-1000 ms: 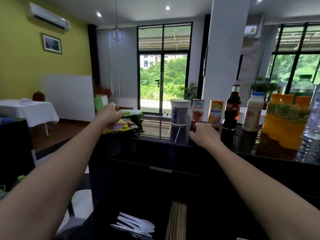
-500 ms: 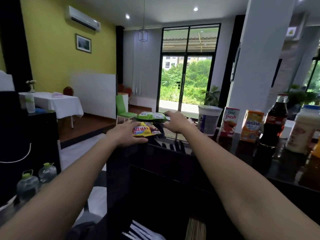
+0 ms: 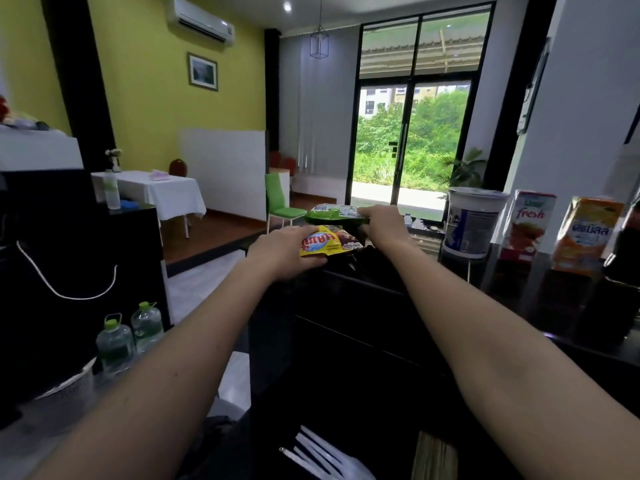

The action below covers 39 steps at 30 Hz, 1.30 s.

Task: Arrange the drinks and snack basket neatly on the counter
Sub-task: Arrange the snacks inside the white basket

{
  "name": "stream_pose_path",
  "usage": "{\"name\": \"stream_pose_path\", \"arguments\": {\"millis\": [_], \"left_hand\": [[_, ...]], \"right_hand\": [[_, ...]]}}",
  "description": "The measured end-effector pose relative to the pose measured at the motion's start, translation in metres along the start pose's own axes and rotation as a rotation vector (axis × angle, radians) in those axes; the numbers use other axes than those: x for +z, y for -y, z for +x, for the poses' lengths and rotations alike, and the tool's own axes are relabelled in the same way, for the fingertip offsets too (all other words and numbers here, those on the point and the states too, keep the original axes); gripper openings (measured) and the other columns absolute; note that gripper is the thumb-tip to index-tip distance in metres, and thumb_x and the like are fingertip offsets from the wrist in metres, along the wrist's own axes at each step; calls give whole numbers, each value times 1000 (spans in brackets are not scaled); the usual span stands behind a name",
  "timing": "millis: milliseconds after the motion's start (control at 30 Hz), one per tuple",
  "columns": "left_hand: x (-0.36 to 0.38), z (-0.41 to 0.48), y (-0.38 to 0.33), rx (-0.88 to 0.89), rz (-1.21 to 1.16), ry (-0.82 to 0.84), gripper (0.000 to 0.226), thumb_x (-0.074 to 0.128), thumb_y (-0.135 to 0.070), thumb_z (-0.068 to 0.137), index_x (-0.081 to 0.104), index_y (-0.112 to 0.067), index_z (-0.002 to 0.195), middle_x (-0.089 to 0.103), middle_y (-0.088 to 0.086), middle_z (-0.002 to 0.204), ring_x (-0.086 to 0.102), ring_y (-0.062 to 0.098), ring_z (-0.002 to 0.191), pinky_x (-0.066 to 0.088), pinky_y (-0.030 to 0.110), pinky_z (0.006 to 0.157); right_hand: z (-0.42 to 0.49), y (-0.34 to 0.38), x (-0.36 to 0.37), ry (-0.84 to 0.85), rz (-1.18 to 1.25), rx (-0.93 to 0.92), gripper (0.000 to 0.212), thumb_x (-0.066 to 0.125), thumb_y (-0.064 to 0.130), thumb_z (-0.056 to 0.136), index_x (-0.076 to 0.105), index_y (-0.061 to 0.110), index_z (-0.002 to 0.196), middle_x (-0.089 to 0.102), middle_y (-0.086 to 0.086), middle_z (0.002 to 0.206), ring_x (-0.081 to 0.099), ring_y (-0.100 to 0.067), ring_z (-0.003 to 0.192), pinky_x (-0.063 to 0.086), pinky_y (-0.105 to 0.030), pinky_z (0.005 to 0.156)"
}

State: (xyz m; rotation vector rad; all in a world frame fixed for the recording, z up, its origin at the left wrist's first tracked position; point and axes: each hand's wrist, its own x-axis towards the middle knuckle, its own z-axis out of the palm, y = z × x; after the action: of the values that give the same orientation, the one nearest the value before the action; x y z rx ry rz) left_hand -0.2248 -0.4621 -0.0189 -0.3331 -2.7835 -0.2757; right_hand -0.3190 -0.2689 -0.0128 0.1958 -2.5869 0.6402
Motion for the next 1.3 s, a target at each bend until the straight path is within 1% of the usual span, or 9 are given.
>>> {"name": "stream_pose_path", "arguments": {"millis": [233,433,600,767,867,933,1100,1200,1300], "left_hand": [[9,1,0,-14,-21,37,68,50,-50,92,21,-32,151,24,3,157,33,27,139,37,42,104],[13,-29,-24,-76,-101,-246,49,48,-33,97,40,-21,144,42,8,148,47,38,124,42,45,93],[17,-61,-71,95,-312,-539,45,52,-12,94,48,-12,139,47,14,142,53,43,116,43,50,90],[51,-110,-133,383,-397,-599,51,47,-15,90,47,-16,141,46,9,146,55,36,121,50,50,82],[86,-145,-176,584,-369,-552,50,45,-20,90,49,-15,139,47,4,145,59,29,116,55,42,65],[112,-171,-202,673,-412,-476,48,46,-20,90,52,-12,137,48,5,144,58,24,118,56,37,63],[171,-255,-259,837,-487,-256,48,48,-19,88,51,-12,135,50,6,142,65,22,108,59,31,57],[204,-313,-278,877,-564,-111,56,49,-15,84,44,-21,139,46,-1,145,62,16,115,59,28,67],[226,-362,-289,956,-532,-1,47,47,-26,91,44,-24,138,47,-4,144,60,10,117,54,19,78]], "right_hand": [[-33,9,-38,-109,-5,-73,29,58,6,91,67,7,118,67,-15,116,62,-30,107,46,-33,92],[-85,4,-123,-231,135,-25,33,62,17,91,65,12,123,69,-11,117,67,-23,92,50,-27,88],[-142,-17,-193,-287,279,-16,37,65,16,85,66,13,122,73,-5,103,71,-14,79,58,-29,80],[-220,-58,-244,-310,447,-7,33,60,8,82,68,7,114,70,-4,80,69,-12,63,59,-31,63],[-275,-90,-261,-316,553,23,25,55,2,85,68,7,106,67,6,66,60,-5,55,52,-23,55],[-314,-113,-265,-322,605,49,25,53,-1,86,68,11,101,67,13,62,58,-1,53,49,-18,52],[-417,-173,-263,-295,641,157,33,52,-4,82,70,22,89,70,10,79,59,-11,64,54,-23,58],[-479,-209,-256,-268,641,244,28,56,-5,79,69,17,89,72,12,79,62,-5,70,53,-18,61],[-539,-243,-246,-202,594,343,22,62,-2,78,69,15,90,71,10,81,62,0,73,52,-15,65]]}}
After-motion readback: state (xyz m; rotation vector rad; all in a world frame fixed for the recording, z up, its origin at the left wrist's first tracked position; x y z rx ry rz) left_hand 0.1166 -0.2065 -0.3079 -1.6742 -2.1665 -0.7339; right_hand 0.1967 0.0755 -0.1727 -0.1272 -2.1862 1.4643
